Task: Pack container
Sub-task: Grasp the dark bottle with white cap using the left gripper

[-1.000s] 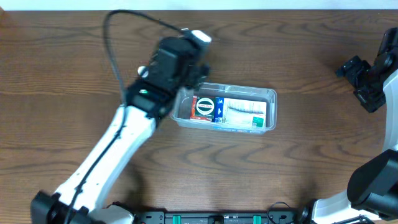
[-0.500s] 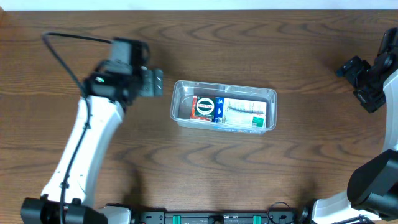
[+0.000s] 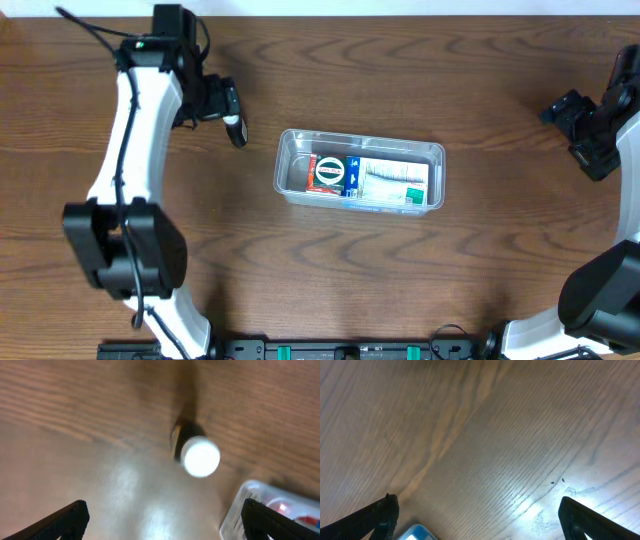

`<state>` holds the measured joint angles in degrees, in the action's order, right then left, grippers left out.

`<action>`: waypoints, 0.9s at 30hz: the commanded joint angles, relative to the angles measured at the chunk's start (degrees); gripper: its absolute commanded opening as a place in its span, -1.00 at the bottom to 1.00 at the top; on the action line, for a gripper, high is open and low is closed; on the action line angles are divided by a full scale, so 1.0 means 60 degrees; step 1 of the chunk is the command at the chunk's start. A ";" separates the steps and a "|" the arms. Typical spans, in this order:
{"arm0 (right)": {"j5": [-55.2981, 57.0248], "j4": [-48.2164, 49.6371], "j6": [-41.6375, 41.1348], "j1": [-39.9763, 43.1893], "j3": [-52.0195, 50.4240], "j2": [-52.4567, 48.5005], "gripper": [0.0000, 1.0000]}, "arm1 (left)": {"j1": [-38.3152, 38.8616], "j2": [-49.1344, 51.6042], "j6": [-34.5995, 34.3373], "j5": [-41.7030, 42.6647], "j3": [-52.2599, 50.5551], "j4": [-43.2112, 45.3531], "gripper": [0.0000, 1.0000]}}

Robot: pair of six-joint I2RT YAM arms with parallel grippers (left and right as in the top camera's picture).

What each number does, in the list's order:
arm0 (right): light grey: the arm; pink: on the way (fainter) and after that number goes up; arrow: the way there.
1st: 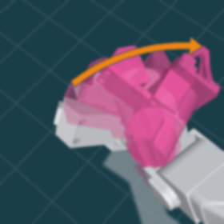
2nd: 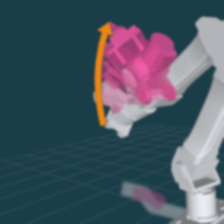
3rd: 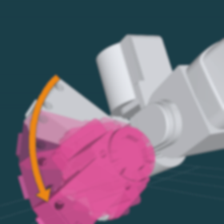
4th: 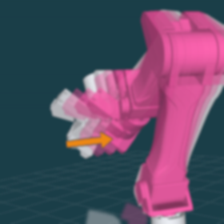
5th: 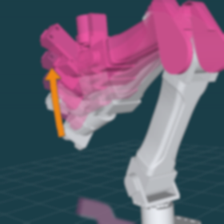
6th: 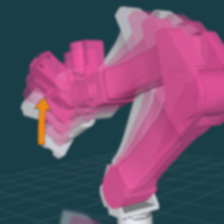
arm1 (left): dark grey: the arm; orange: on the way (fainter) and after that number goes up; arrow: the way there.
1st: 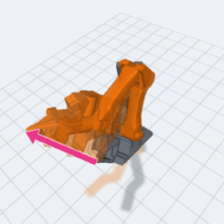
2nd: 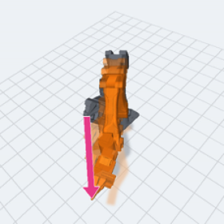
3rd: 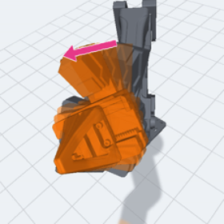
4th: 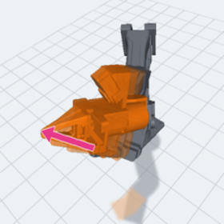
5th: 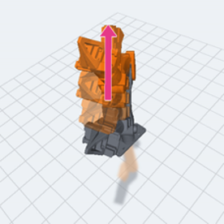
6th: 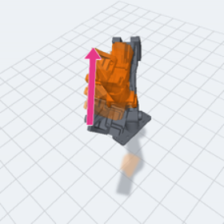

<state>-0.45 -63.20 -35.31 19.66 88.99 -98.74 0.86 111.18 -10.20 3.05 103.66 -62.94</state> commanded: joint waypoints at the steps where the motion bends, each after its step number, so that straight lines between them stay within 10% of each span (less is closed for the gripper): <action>1: 0.0033 -0.0007 0.0113 0.0033 0.0073 0.0004 0.98 | 0.0018 0.0182 -0.0117 0.0171 0.0648 0.0004 0.96; 27: 0.0033 -0.0007 0.0113 0.0033 0.0073 0.0004 0.98 | 0.0539 0.1956 0.0514 0.0175 0.0641 0.0831 0.97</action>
<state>-0.45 -63.20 -35.31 19.66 88.99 -98.74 3.36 122.48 -7.88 4.12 106.80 -57.95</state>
